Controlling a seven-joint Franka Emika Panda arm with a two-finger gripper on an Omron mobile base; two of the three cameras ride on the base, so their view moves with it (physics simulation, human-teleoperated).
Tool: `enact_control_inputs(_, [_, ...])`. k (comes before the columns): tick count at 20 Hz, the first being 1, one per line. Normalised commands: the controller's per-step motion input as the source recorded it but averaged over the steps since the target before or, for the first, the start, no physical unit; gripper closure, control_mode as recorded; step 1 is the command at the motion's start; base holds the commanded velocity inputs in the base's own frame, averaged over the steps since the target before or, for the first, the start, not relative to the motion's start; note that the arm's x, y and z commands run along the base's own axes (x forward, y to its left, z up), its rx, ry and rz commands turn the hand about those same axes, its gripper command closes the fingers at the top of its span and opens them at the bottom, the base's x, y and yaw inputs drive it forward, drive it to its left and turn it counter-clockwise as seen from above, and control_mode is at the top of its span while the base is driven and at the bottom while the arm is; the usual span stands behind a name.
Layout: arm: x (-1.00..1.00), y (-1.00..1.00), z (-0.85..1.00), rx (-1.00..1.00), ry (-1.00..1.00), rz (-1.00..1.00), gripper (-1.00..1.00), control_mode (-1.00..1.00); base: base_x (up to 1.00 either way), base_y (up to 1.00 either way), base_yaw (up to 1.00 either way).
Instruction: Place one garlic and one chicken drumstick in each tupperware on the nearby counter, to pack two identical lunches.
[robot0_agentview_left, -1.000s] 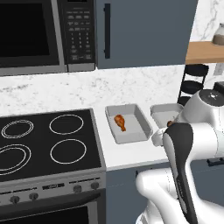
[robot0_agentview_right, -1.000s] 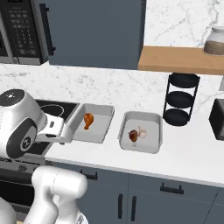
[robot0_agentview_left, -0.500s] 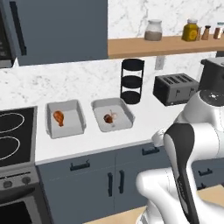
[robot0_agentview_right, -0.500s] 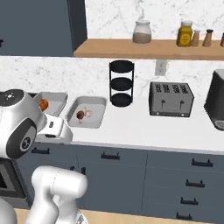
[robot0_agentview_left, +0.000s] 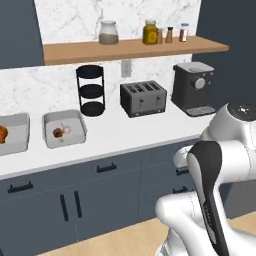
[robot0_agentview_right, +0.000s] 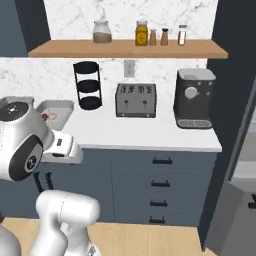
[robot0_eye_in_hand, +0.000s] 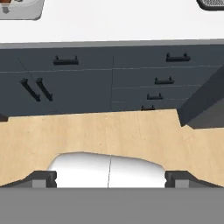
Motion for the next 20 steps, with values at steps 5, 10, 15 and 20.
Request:
enact_control_inputs(5, [0.00,0.00,0.00,0.00,0.00,0.00,-1.00,1.00,-0.25,-1.00,-0.12])
enact_control_inputs(10, [0.00,0.00,0.00,0.00,0.00,0.00,-1.00,1.00,0.03,-1.00,-0.10])
enact_control_inputs(15, [0.00,0.00,0.00,0.00,0.00,0.00,-1.00,1.00,0.23,-1.00,-0.06])
enact_control_inputs(20, [0.00,0.00,0.00,0.00,0.00,0.00,-1.00,1.00,0.26,-0.99,-0.01])
